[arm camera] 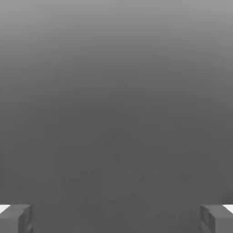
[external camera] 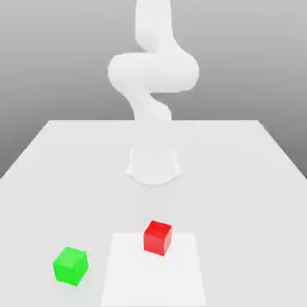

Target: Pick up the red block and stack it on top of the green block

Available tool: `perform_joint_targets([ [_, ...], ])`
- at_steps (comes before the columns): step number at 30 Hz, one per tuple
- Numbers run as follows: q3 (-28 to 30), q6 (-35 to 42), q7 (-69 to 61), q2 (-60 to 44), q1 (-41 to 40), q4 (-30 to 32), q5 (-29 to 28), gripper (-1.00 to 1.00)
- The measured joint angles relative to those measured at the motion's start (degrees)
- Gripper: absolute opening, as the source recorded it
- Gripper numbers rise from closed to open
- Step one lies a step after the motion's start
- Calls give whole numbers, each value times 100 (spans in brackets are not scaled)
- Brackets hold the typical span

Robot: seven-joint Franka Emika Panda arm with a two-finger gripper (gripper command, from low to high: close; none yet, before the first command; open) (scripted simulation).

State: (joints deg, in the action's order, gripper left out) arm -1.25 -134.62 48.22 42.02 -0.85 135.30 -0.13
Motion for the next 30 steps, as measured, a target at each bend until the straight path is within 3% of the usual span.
perform_joint_targets([
  [17, -634, -2526, 1901, -3492, -475, 2865, 128, 0],
  [24, -237, -3883, 2472, -5153, -238, 2860, -460, 0],
  [25, -162, -4004, 2507, -5295, -176, 2843, -509, -100],
  [30, -165, -4014, 2522, -5295, -175, 2843, -525, -100],
])
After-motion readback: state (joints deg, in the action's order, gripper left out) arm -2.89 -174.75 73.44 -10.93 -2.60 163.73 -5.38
